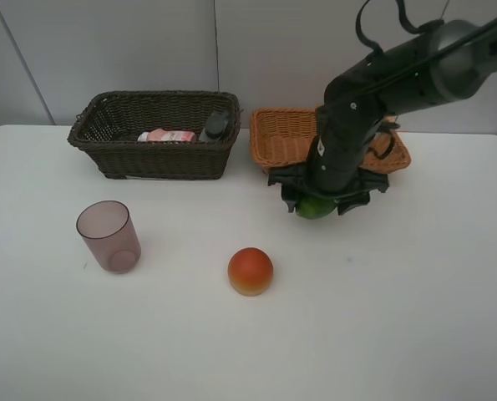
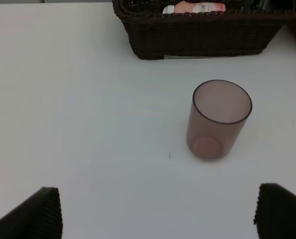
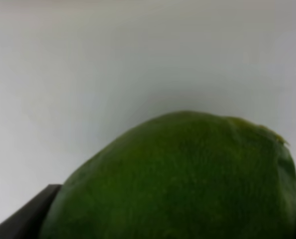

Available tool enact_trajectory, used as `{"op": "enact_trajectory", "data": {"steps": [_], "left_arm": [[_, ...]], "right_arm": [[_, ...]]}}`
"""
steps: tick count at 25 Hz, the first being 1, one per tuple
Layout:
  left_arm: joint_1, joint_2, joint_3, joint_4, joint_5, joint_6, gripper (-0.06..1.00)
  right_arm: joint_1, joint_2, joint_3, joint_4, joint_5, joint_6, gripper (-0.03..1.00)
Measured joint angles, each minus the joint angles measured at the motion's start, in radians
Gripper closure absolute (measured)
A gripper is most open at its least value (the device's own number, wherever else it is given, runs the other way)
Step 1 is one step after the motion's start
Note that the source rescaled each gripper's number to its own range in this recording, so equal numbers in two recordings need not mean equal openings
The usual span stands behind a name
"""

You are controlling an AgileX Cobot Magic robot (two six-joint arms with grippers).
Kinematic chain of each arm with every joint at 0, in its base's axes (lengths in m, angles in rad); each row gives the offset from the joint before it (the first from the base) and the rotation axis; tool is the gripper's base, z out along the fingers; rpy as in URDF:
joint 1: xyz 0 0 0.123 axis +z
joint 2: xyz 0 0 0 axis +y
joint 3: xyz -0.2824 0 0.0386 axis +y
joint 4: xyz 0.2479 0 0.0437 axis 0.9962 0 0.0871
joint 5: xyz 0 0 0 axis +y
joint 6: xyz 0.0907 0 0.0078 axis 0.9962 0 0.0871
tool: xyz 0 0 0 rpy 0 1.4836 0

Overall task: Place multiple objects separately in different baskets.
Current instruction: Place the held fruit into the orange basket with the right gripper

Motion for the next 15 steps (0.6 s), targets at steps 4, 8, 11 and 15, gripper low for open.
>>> {"op": "enact_trajectory", "data": {"steps": [4, 8, 11, 15], "left_arm": [[0.0, 0.0, 0.0, 0.0, 0.0, 0.0, -0.06], [0.0, 0.0, 0.0, 0.0, 0.0, 0.0, -0.06], [0.0, 0.0, 0.0, 0.0, 0.0, 0.0, -0.06], [0.0, 0.0, 0.0, 0.0, 0.0, 0.0, -0.06]], "right_arm": [[0.0, -0.066, -0.036, 0.114, 0.171, -0.319, 0.3], [0.0, -0.086, -0.125, 0.217, 0.319, -0.533, 0.3], [0.0, -0.086, -0.216, 0.24, 0.388, -0.587, 0.3], [-0.015, -0.065, -0.357, 0.247, 0.429, -0.601, 0.3]]}}
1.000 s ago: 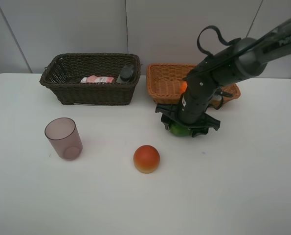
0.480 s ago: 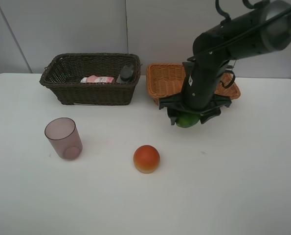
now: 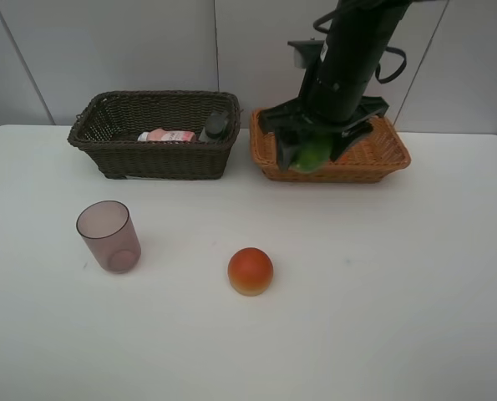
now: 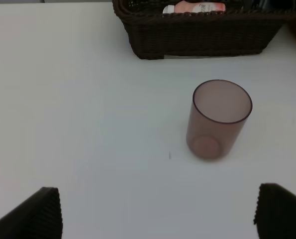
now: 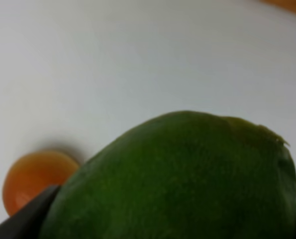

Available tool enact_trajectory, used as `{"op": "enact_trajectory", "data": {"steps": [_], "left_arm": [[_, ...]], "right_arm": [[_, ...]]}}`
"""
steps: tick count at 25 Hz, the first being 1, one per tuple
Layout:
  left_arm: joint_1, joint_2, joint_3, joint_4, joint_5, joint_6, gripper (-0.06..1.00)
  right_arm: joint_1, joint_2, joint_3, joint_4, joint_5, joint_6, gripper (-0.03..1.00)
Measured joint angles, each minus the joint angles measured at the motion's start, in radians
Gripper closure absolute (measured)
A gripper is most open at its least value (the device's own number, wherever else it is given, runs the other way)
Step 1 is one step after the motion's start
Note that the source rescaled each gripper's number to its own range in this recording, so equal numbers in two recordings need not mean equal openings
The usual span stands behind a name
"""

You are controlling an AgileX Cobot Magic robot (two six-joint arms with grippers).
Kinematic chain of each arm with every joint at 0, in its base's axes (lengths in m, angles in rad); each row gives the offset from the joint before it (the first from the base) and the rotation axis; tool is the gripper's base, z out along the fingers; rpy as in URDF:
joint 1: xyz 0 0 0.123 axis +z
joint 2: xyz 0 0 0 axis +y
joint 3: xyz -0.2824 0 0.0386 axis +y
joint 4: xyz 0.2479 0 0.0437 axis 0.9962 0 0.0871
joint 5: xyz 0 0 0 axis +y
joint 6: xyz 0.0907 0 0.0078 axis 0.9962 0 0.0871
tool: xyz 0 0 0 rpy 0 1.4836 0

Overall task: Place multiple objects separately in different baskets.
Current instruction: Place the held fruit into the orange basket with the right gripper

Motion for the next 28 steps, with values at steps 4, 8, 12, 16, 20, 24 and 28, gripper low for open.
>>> {"op": "enact_trajectory", "data": {"steps": [4, 8, 12, 16, 20, 24, 28], "left_arm": [[0.0, 0.0, 0.0, 0.0, 0.0, 0.0, -0.06], [0.0, 0.0, 0.0, 0.0, 0.0, 0.0, -0.06], [0.0, 0.0, 0.0, 0.0, 0.0, 0.0, -0.06], [0.0, 0.0, 0.0, 0.0, 0.0, 0.0, -0.06], [0.0, 0.0, 0.0, 0.0, 0.0, 0.0, -0.06], [0.0, 0.0, 0.0, 0.0, 0.0, 0.0, -0.06], [0.0, 0.0, 0.0, 0.0, 0.0, 0.0, -0.06]], "right_arm": [[-0.012, 0.076, -0.146, -0.007, 0.035, -0.001, 0.3], [-0.027, 0.164, -0.283, -0.008, 0.036, -0.001, 0.3], [-0.054, 0.239, -0.363, -0.011, -0.001, -0.001, 0.3], [-0.079, 0.291, -0.37, -0.013, -0.094, -0.002, 0.3], [-0.102, 0.335, -0.37, -0.034, -0.197, -0.002, 0.3], [-0.124, 0.379, -0.37, -0.05, -0.258, -0.002, 0.3], [-0.135, 0.429, -0.37, -0.057, -0.277, -0.002, 0.3]]}}
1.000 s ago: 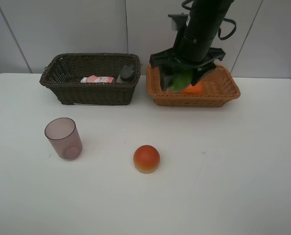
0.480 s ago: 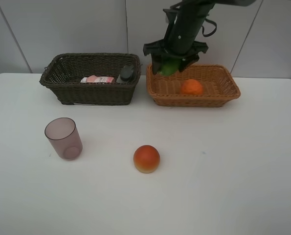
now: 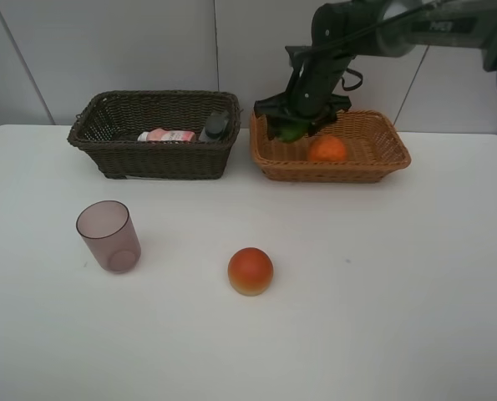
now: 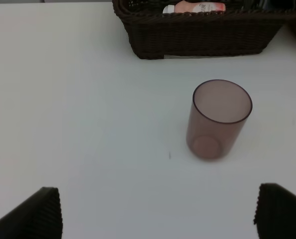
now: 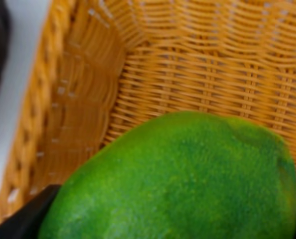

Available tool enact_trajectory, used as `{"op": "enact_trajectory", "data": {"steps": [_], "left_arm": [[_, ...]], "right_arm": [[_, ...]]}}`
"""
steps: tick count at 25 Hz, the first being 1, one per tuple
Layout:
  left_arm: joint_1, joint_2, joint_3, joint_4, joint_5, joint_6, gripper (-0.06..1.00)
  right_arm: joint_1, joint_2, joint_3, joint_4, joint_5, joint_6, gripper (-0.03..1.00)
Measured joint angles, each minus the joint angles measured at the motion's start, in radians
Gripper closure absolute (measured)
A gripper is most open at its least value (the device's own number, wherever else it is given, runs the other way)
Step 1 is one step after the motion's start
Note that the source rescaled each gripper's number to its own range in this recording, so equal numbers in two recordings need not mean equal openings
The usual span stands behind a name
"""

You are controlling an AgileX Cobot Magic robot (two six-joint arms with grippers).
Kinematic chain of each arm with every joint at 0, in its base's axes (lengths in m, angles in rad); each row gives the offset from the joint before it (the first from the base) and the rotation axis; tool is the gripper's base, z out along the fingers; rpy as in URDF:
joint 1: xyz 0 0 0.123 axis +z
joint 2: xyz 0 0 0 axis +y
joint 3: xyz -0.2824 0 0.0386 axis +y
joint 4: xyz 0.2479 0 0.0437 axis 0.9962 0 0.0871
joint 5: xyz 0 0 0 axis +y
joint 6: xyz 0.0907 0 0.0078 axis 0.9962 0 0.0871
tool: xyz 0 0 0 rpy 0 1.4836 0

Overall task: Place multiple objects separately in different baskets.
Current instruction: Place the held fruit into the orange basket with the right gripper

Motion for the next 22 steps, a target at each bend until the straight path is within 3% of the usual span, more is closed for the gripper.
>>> {"op": "enact_trajectory", "data": {"steps": [15, 19, 22], "left_arm": [[0.0, 0.0, 0.0, 0.0, 0.0, 0.0, -0.06], [0.0, 0.0, 0.0, 0.0, 0.0, 0.0, -0.06], [0.0, 0.0, 0.0, 0.0, 0.0, 0.0, -0.06]], "right_arm": [[-0.001, 0.041, 0.0, -0.007, -0.046, -0.002, 0.3], [-0.001, 0.028, 0.0, -0.007, -0.038, -0.002, 0.11], [-0.001, -0.001, 0.0, -0.007, -0.029, -0.002, 0.05]]}}
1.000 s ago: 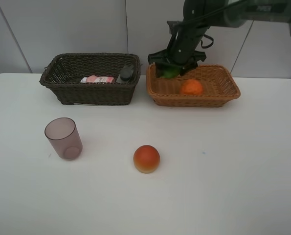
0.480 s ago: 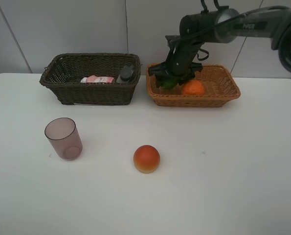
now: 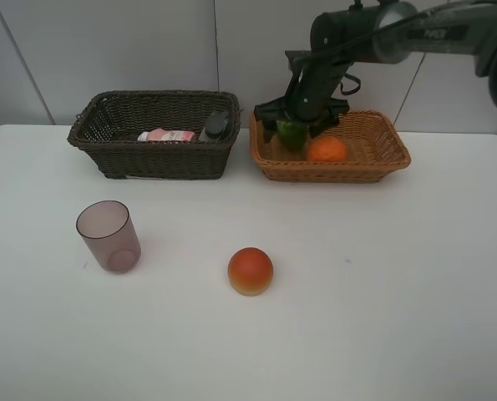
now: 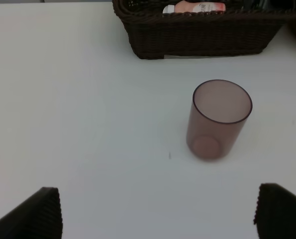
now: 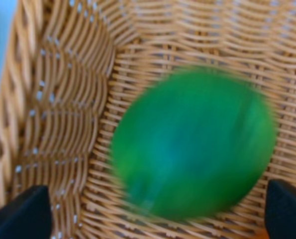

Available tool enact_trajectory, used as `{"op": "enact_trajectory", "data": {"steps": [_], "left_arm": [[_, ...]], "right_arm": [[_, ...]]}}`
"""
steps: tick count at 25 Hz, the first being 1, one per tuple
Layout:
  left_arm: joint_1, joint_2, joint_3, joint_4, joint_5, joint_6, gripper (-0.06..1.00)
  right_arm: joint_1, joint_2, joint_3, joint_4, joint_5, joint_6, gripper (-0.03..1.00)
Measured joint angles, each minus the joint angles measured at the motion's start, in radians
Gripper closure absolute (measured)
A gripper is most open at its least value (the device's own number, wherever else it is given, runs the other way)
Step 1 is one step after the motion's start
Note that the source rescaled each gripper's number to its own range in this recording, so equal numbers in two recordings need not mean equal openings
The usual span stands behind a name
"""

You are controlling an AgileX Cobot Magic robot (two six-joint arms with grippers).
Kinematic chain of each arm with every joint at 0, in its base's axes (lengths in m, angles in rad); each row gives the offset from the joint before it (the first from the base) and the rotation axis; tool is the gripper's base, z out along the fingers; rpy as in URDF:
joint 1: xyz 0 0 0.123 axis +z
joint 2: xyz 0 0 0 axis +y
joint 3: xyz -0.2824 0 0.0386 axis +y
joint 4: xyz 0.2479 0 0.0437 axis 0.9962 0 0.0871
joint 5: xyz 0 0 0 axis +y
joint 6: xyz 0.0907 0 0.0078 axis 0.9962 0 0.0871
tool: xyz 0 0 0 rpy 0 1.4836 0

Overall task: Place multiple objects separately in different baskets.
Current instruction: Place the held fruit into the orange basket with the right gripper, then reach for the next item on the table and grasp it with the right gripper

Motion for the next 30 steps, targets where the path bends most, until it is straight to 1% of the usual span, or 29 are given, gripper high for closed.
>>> {"op": "enact_trajectory", "data": {"steps": [6, 9, 11, 13, 15, 18, 24, 27, 30], "left_arm": [[0.0, 0.0, 0.0, 0.0, 0.0, 0.0, -0.06], [0.0, 0.0, 0.0, 0.0, 0.0, 0.0, -0.06], [0.0, 0.0, 0.0, 0.0, 0.0, 0.0, -0.06], [0.0, 0.0, 0.0, 0.0, 0.0, 0.0, -0.06], [0.0, 0.0, 0.0, 0.0, 0.0, 0.0, -0.06], [0.0, 0.0, 0.0, 0.0, 0.0, 0.0, -0.06], [0.0, 0.0, 0.0, 0.0, 0.0, 0.0, -0.06], [0.0, 0.0, 0.0, 0.0, 0.0, 0.0, -0.06], [0.0, 0.0, 0.0, 0.0, 0.0, 0.0, -0.06]], "right_arm": [[0.02, -0.077, 0.0, -0.003, 0.065, -0.001, 0.04], [0.052, -0.119, 0.0, 0.0, 0.13, -0.057, 0.04], [0.082, -0.145, 0.008, 0.013, 0.192, -0.159, 0.04], [0.117, -0.172, 0.038, 0.046, 0.242, -0.268, 0.04], [0.15, -0.202, 0.08, 0.093, 0.269, -0.375, 0.04], [0.198, -0.24, 0.164, 0.147, 0.282, -0.512, 0.04], [0.272, -0.285, 0.328, 0.159, 0.279, -0.76, 0.04], [0.308, -0.297, 0.375, 0.168, 0.266, -0.886, 0.04], [0.345, -0.307, 0.392, 0.195, 0.258, -1.036, 0.04]]}}
